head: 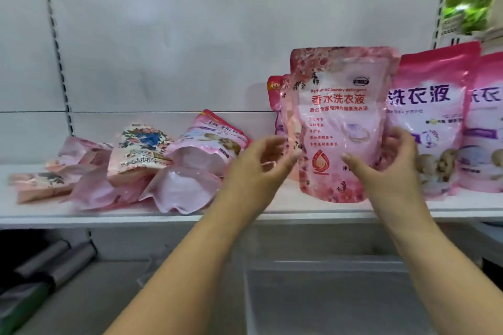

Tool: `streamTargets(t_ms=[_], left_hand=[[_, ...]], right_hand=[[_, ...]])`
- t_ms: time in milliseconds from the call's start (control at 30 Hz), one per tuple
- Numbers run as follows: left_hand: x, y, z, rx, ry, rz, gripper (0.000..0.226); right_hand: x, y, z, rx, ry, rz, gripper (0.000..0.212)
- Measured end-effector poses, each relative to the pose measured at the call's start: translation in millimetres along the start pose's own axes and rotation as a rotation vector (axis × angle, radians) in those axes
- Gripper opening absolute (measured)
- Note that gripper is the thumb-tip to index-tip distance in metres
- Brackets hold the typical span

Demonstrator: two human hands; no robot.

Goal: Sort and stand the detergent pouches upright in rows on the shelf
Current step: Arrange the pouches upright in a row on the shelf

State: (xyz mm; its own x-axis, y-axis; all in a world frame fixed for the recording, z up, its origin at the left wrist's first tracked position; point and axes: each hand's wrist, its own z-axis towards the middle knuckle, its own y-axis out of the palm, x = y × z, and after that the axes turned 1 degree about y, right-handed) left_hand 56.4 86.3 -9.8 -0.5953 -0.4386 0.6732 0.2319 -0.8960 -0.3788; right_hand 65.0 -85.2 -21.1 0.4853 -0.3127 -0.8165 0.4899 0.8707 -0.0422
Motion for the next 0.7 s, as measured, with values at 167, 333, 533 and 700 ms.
streamTargets(t_ms=[167, 333, 533, 700], left_hand=[[-16.2, -117.1, 8.6, 0.273, 0.113, 0.320, 0.036], [-71.5, -179.0, 14.2, -0.039, -0.240, 0.557, 0.067], [-84.6, -186.2, 11.9, -0.156, -0.213, 0.312, 0.048], [-81.9, -201.5, 11.8, -0.307, -0.341, 0.425, 0.044]], right_hand=[[-47.1, 44.4, -33.3, 0.045, -0.163, -0.111, 0.062], [-79.5, 127.5, -22.5, -0.371, 0.106, -0.287, 0.071], [-80.8, 164.4, 2.6, -0.504, 0.528, -0.226, 0.068], [-67.0, 185.0, 22.4, -0.665, 0.582, -0.273, 0.048]])
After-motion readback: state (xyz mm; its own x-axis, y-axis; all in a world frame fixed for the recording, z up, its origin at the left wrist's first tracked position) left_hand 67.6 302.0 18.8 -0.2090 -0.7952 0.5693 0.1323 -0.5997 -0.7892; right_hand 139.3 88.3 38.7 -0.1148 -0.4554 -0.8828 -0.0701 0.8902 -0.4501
